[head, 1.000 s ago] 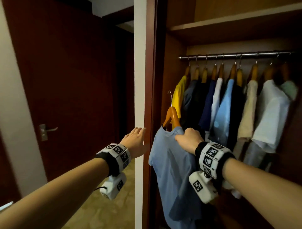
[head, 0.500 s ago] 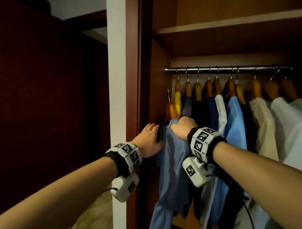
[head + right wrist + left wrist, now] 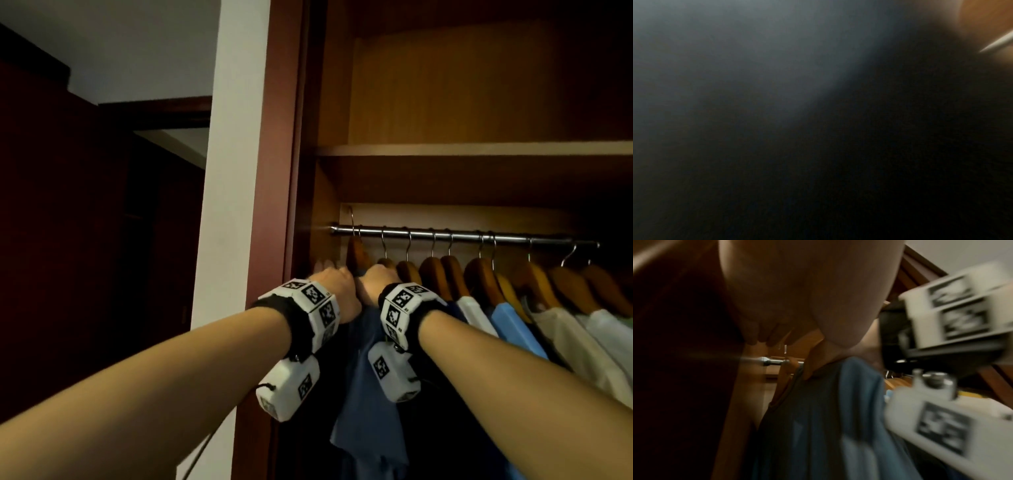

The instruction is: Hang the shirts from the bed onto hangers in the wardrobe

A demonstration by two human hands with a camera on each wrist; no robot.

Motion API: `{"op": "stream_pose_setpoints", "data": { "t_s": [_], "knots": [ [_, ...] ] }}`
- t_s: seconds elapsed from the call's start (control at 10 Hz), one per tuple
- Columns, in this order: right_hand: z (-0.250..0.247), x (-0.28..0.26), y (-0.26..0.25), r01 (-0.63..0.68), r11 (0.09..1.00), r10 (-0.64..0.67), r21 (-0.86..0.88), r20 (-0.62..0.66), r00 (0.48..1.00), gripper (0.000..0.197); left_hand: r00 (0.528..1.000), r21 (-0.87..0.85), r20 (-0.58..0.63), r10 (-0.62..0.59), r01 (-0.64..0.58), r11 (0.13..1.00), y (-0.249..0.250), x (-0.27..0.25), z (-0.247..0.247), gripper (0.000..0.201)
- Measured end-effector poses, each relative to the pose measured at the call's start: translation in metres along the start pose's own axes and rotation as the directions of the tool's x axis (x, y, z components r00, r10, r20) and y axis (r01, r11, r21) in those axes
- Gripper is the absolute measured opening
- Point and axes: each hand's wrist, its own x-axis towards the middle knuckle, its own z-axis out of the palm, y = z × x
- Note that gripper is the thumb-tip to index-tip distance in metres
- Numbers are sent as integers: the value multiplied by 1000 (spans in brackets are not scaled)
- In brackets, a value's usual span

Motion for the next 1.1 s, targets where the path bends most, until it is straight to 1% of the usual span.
{"op": "stream_pose_setpoints", "data": {
  "t_s": [0.1,0.2,0.3,0.4,0.5,0.6,0.7,0.8,0.9,1.0,1.1],
  "knots": [
    [2,18,-4,-3,999,3,-33,8,1000,51,999,15,36,30,-30,999,-5,6,2,66],
    [7,22,-8,21,999,-21,-42,2,1000,63,996,9,41,74,-74,997,-10,7,8,59],
    [23,32,-12,31,997,-32,-66,-9,999,61,990,89,84,114,-121,989,-13,7,16,65],
    [40,49,-14,-69,998,70,-12,86,994,44,986,196,101,129,-147,969,-16,11,25,74],
    [48,53,-13,-88,995,94,-51,133,987,46,984,227,113,140,-163,960,-17,14,33,69],
    [49,52,-11,-118,990,127,-79,124,984,42,982,229,118,149,-173,958,-18,13,35,67],
    [51,44,-5,-113,988,123,-104,98,988,44,977,202,116,179,-200,959,-20,9,38,68],
    [54,23,9,-100,989,103,-108,23,994,42,975,139,139,173,-192,972,-20,0,42,81],
    [53,-10,26,-73,989,74,-126,4,997,41,968,-20,180,175,-174,984,-17,-14,53,80],
    [42,-44,48,-86,977,81,-196,-36,996,36,959,-128,144,244,-226,966,2,-34,69,91],
    [26,-73,81,-135,960,121,-247,-70,990,37,929,-199,168,331,-297,934,35,-52,83,94]
  ]
}}
